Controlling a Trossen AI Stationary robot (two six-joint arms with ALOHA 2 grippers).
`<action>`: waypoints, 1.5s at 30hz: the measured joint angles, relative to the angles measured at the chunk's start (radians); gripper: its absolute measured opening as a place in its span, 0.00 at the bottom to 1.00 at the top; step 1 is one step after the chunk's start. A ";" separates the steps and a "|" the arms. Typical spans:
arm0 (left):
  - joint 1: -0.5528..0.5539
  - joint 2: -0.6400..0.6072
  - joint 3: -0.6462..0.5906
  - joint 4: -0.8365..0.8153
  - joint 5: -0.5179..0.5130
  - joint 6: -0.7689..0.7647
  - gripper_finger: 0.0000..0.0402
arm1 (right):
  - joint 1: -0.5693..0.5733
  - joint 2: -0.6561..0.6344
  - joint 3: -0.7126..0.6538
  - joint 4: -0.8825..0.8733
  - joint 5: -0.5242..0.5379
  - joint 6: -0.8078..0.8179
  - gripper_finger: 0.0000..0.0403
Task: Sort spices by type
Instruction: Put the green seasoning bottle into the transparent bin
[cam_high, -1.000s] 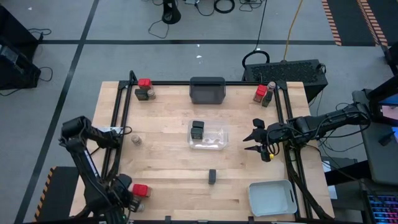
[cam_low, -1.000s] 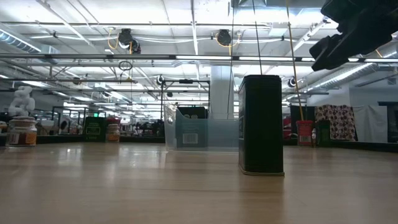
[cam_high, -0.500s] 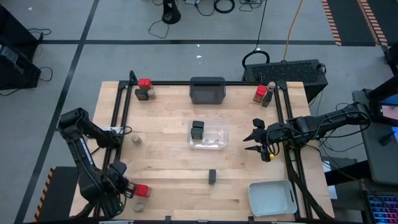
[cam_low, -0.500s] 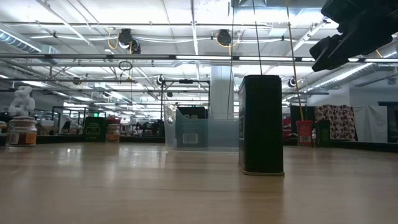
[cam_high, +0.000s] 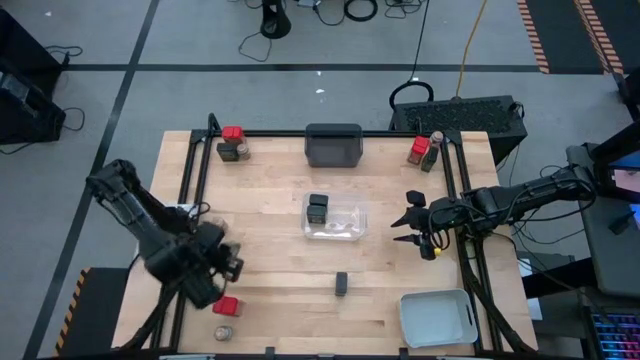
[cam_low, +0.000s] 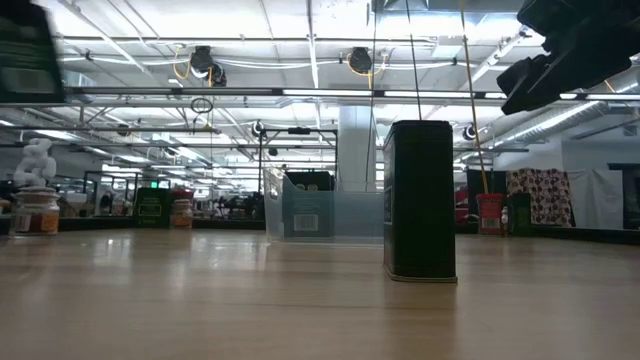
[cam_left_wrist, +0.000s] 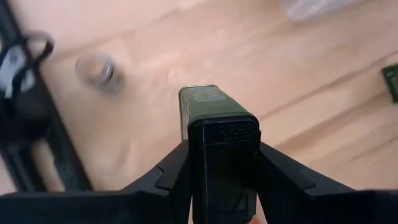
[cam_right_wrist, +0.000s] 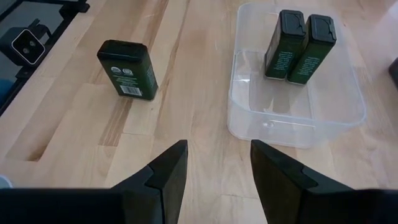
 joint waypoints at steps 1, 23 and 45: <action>0.027 -0.004 0.000 0.012 -0.015 0.044 0.36 | 0.000 0.000 0.000 0.000 0.000 -0.003 0.39; 0.676 -0.033 0.000 0.941 0.107 1.460 0.36 | 0.000 0.000 0.000 -0.030 0.000 -0.060 0.39; 0.818 0.168 0.016 0.965 0.407 1.793 0.36 | 0.000 -0.001 0.000 -0.028 0.005 -0.020 0.39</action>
